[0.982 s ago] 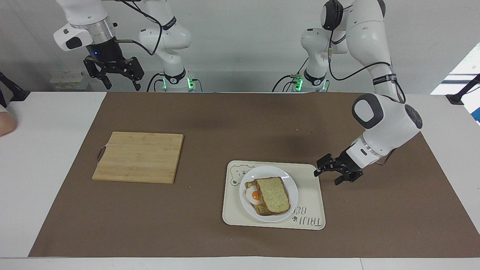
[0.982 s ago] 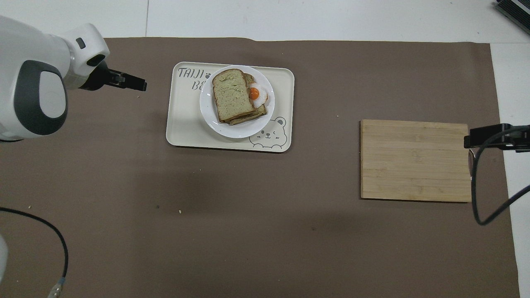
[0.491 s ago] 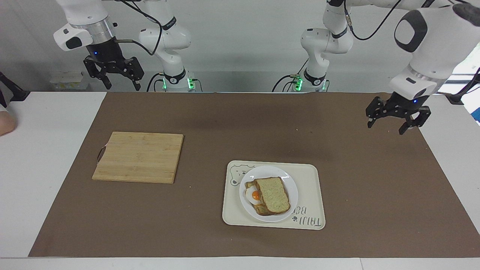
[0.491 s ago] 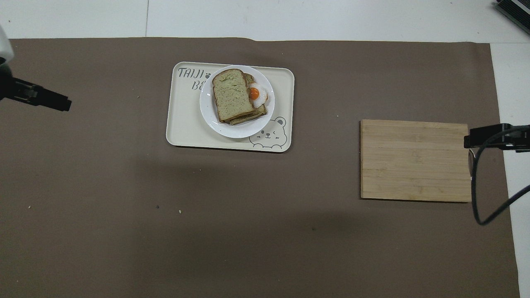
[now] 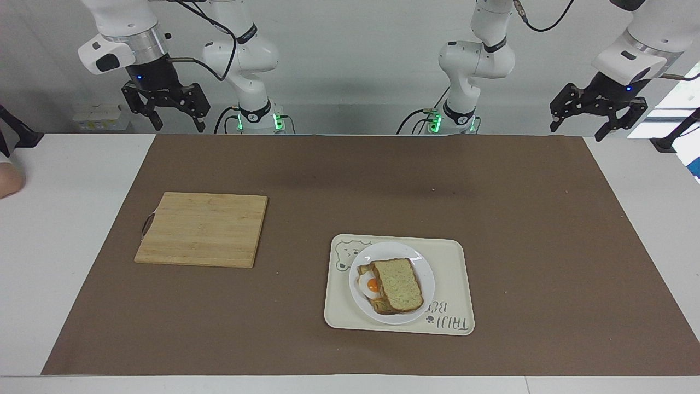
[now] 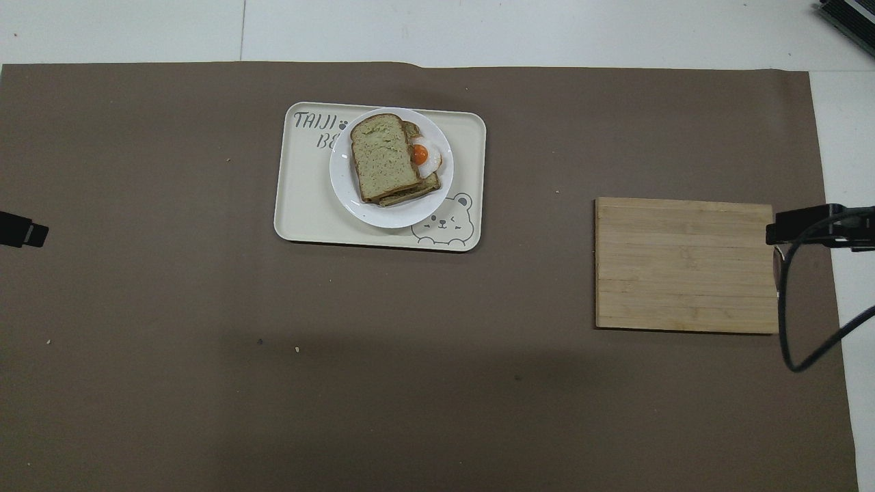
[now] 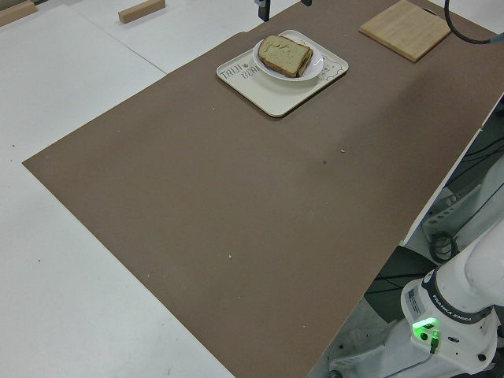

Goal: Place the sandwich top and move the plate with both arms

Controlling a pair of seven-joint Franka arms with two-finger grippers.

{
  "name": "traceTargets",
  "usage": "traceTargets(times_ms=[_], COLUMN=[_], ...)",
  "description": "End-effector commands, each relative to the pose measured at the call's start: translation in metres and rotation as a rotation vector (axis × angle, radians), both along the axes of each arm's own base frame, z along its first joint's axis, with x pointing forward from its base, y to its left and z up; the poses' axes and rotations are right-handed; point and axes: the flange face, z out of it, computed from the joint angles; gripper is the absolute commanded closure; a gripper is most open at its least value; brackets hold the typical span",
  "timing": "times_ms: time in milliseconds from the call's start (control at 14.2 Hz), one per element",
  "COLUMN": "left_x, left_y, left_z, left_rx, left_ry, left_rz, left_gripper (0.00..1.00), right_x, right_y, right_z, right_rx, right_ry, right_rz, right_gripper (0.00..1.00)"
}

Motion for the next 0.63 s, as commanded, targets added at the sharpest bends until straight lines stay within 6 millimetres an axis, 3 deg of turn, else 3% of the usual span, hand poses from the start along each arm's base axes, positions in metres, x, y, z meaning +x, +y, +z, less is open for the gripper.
traceTargets(times_ms=[0,351,561], left_x=[-0.009,-0.017,-0.024], left_y=[0.005,0.005,0.022], left_z=[0.009,0.014,0.025], left_rx=[0.019,0.016,0.015], left_ry=[0.006,0.008,-0.013], left_rz=[0.014,0.067,0.108], left_gripper=[0.00,0.00,0.00], right_x=[-0.004,-0.004,-0.004], right_y=[-0.004,-0.004,-0.004], right_z=[0.000,0.000,0.000], right_rx=[-0.006,-0.006,-0.006], right_ry=[0.010,0.010,0.010], right_rz=[0.015,0.015,0.015], right_gripper=[0.00,0.00,0.00])
